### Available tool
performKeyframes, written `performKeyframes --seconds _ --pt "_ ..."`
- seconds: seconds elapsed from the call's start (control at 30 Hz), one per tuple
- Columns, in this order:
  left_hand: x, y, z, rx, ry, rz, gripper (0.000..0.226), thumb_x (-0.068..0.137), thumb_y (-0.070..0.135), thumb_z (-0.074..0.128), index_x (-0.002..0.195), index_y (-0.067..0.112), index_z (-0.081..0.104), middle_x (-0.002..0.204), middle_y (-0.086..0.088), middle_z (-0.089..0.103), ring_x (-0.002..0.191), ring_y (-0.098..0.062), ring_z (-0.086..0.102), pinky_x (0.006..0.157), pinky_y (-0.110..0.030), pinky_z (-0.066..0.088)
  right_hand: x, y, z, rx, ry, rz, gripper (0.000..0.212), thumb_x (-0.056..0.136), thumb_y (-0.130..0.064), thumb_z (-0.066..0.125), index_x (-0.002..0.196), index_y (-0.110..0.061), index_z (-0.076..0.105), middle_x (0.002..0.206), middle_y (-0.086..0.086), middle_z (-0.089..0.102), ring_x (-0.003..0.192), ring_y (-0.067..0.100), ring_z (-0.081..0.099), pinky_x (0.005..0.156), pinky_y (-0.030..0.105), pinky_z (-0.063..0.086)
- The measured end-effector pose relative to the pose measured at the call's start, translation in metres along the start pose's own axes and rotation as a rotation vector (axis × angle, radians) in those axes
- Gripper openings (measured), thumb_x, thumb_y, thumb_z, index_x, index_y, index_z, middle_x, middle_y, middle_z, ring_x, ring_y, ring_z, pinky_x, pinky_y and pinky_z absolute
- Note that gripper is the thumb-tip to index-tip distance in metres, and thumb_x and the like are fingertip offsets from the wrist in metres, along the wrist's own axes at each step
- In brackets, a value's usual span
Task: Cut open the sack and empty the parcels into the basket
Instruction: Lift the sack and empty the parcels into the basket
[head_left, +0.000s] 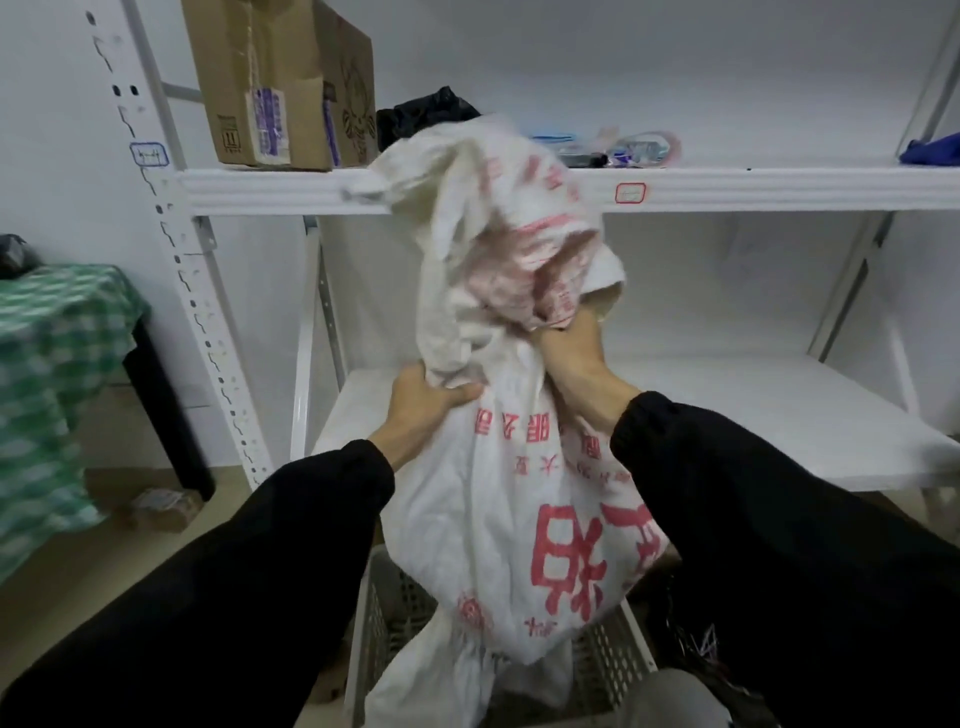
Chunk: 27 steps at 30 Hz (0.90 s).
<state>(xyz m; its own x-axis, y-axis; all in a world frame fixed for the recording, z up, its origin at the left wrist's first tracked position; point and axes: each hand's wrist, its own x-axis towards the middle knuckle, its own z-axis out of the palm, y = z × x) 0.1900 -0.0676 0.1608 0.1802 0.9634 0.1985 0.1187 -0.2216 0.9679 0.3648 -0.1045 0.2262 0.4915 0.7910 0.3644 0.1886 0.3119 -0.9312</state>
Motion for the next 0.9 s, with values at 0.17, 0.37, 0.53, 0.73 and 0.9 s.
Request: performKeyframes --seconds 0.17,0.37,0.53,0.73,0.9 --pt "0.024 0.024 -0.001 -0.172 0.178 0.038 0.035 0.077 0.026 0.084 0.103 0.007 0.073 0.099 -0.004 0.075 0.092 -0.018 0.070 0.075 -0.028 0.055 0.005 -0.020 0.015 -0.104 0.205 -0.121 0.019 0.084 -0.005 0.061 0.094 -0.022 0.062 0.102 0.004 0.070 0.091 0.018 0.062 0.078 0.031 0.053" --pt "0.040 0.028 -0.005 -0.174 0.189 0.027 0.024 0.069 0.030 0.086 0.087 0.018 0.076 0.094 -0.003 0.077 0.094 -0.023 0.072 0.088 -0.049 0.058 0.021 -0.029 0.012 -0.222 0.191 -0.112 0.024 0.082 -0.012 0.064 0.106 -0.014 0.064 0.103 0.004 0.071 0.096 0.024 0.064 0.082 0.036 0.054" --pt "0.045 0.030 -0.003 -0.040 0.206 0.022 0.024 0.079 0.019 0.081 0.097 0.005 0.074 0.094 -0.005 0.072 0.088 -0.018 0.065 0.071 -0.034 0.053 0.007 -0.016 0.010 -0.337 0.066 -0.187 0.016 0.085 -0.008 0.058 0.099 -0.006 0.065 0.096 0.004 0.070 0.088 0.019 0.062 0.072 0.032 0.052" --pt "0.047 0.043 -0.004 -0.153 0.288 -0.019 0.022 0.069 0.029 0.086 0.077 0.017 0.070 0.095 -0.009 0.075 0.086 -0.025 0.069 0.074 -0.039 0.056 0.016 -0.032 0.007 -0.314 0.029 -0.261 0.016 0.087 -0.003 0.057 0.099 -0.008 0.066 0.095 0.000 0.068 0.088 0.016 0.062 0.064 0.018 0.048" --pt "0.042 0.051 -0.001 -0.240 0.036 -0.044 0.038 0.076 0.016 0.083 0.111 0.006 0.072 0.106 -0.009 0.075 0.101 -0.025 0.071 0.089 -0.046 0.058 0.030 -0.040 0.015 -0.340 0.035 -0.220 0.027 0.086 -0.006 0.055 0.111 -0.010 0.064 0.108 0.004 0.067 0.098 0.019 0.060 0.078 0.027 0.047"
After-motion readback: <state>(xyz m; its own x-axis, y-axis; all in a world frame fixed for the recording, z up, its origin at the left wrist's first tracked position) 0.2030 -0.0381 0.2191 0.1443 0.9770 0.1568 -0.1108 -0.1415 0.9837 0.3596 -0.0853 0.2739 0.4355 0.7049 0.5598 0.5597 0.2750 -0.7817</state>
